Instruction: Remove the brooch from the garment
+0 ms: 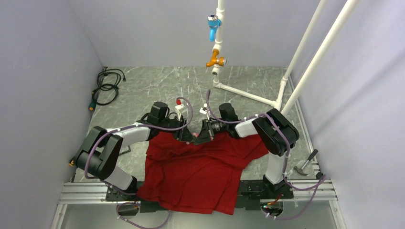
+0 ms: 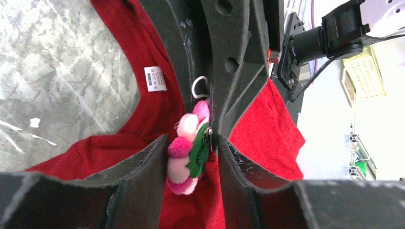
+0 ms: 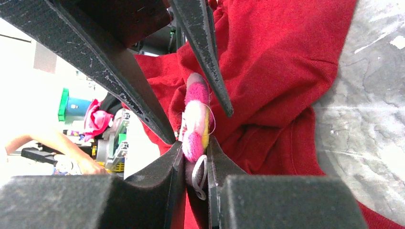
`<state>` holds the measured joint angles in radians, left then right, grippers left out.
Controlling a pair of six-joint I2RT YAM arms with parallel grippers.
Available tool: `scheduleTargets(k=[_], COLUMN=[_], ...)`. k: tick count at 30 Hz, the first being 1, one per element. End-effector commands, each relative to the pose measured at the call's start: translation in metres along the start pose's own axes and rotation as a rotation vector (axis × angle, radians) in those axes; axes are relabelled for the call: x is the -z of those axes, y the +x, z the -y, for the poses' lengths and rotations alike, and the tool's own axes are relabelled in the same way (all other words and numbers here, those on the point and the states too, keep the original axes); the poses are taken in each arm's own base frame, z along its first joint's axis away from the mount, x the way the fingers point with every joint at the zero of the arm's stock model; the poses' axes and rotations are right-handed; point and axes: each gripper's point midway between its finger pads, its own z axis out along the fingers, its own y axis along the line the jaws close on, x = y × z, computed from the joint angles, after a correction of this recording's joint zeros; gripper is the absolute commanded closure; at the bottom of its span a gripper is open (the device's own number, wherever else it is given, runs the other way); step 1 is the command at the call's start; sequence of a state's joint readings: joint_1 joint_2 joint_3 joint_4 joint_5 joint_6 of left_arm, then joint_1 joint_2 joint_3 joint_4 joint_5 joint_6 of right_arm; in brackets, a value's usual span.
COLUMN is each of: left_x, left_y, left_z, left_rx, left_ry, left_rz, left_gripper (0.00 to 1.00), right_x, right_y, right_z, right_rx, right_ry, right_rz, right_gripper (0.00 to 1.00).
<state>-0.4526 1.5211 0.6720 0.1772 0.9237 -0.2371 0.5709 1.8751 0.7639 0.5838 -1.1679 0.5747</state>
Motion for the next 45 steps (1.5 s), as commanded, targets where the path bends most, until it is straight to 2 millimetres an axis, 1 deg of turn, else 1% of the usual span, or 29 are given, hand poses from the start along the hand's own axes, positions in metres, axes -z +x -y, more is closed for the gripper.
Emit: scheduleTargets(k=[1,7,9,12,15,19,26,31,35,40,45], left_x=[-0.001,-0.003,-0.003,-0.003,-0.003,-0.001,0.01,0.011,0.008,0.002,-0.001], left_y=[-0.009,-0.007,-0.007,-0.007,-0.007,-0.009,-0.013,-0.019,-0.02,-0.014,-0.014], left_z=[0.003,0.001,0.001,0.0,0.002,0.008,0.006,0.0,0.002,0.0,0.0], left_rx=[-0.065,-0.048,-0.045,-0.042,-0.044,-0.05,-0.053,-0.067,-0.056,-0.043,-0.045], left_ry=[-0.002,-0.004,-0.003,-0.003,0.01,0.039,0.028,-0.043,-0.055,-0.08,-0.089], left_rz=[0.009,0.001,-0.001,-0.005,-0.003,0.01,0.05,0.064,0.056,0.016,0.003], left_gripper=[0.57,0.74,0.77,0.78,0.74,0.61,0.52,0.52,0.52,0.51,0.53], right_x=[0.004,0.005,0.005,0.004,0.004,0.004,0.004,0.003,0.003,0.003,0.003], right_y=[-0.012,-0.011,-0.011,-0.011,-0.012,-0.012,-0.011,-0.013,-0.013,-0.015,-0.017], right_z=[-0.015,-0.017,-0.017,-0.017,-0.015,-0.013,-0.008,-0.004,-0.001,0.0,-0.002], right_rx=[0.111,0.118,0.118,0.119,0.117,0.112,0.107,0.093,0.082,0.077,0.076], right_ry=[-0.032,-0.031,-0.032,-0.028,-0.026,-0.019,0.001,0.026,0.042,0.048,0.044], right_rz=[0.029,0.031,0.031,0.03,0.031,0.03,0.027,0.031,0.035,0.04,0.044], right_gripper=[1.0,1.0,1.0,1.0,1.0,1.0,1.0,1.0,1.0,1.0,1.0])
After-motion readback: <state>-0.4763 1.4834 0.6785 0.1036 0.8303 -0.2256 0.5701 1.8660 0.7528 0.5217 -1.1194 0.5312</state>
